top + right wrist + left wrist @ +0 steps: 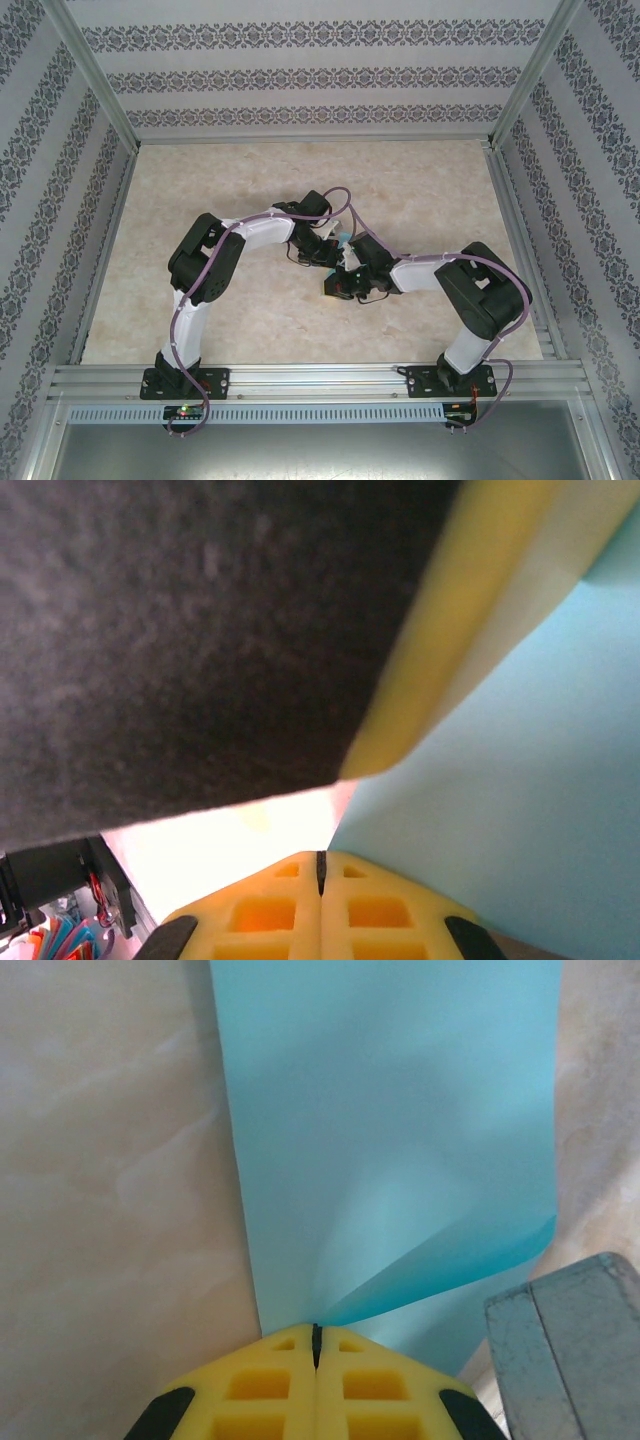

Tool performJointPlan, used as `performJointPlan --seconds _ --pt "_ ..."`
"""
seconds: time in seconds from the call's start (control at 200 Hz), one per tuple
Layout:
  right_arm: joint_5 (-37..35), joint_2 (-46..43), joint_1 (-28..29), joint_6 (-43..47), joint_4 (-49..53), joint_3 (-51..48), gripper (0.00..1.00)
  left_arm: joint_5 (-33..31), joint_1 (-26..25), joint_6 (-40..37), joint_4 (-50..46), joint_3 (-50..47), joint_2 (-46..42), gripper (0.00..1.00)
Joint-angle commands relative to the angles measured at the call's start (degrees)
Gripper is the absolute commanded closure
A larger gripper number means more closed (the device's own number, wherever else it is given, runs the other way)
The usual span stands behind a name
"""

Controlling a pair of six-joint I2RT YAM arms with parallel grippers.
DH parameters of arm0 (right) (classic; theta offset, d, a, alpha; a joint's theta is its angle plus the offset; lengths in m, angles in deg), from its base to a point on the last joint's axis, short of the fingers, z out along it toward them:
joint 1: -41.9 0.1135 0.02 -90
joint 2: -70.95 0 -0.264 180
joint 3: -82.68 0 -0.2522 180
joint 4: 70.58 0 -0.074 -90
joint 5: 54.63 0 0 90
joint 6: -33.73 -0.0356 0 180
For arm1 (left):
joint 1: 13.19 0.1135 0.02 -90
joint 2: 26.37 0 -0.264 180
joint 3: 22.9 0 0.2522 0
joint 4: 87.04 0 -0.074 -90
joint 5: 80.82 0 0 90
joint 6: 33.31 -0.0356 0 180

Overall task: Fold a paper plane with a square sheet of paper (pick it up from the middle)
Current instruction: Third fold the triangle at the center of the table.

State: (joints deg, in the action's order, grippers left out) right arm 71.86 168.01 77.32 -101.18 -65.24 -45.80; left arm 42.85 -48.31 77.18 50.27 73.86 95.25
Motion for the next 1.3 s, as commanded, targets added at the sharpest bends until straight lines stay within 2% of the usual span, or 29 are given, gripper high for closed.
performJointPlan --seconds 0.0,0.43,0.714,0.999,1.069,1.199,1.294 --pt "0.0 0.9 0.8 -0.1 -1.3 1.2 1.0 -3.1 0.0 -1.6 -1.7 -2.6 4.4 0.94" --pt "-1.0 3.6 1.5 0.4 -0.5 1.6 1.0 -2.9 0.0 -1.7 -1.7 -2.8 5.0 0.94" --pt "-6.6 3.9 4.3 5.4 9.7 3.4 1.0 -3.2 0.4 -1.9 -1.9 -2.7 5.5 0.94" --pt "-8.0 5.1 6.7 5.7 11.1 3.6 1.0 -3.1 0.4 -2.1 -2.2 -2.6 6.1 0.94" --pt "-6.6 3.9 6.5 4.6 9.2 3.4 1.0 -3.2 0.5 -2.2 -2.4 -2.5 5.9 0.94" --pt "-0.5 1.4 4.6 -1.6 -1.7 0.8 1.0 -3.2 0.5 -2.4 -2.6 -2.3 6.0 0.94" --pt "0.1 -0.5 2.2 -4.7 -6.7 -1.2 1.0 -3.1 0.5 -2.2 -2.6 -2.2 6.0 0.94"
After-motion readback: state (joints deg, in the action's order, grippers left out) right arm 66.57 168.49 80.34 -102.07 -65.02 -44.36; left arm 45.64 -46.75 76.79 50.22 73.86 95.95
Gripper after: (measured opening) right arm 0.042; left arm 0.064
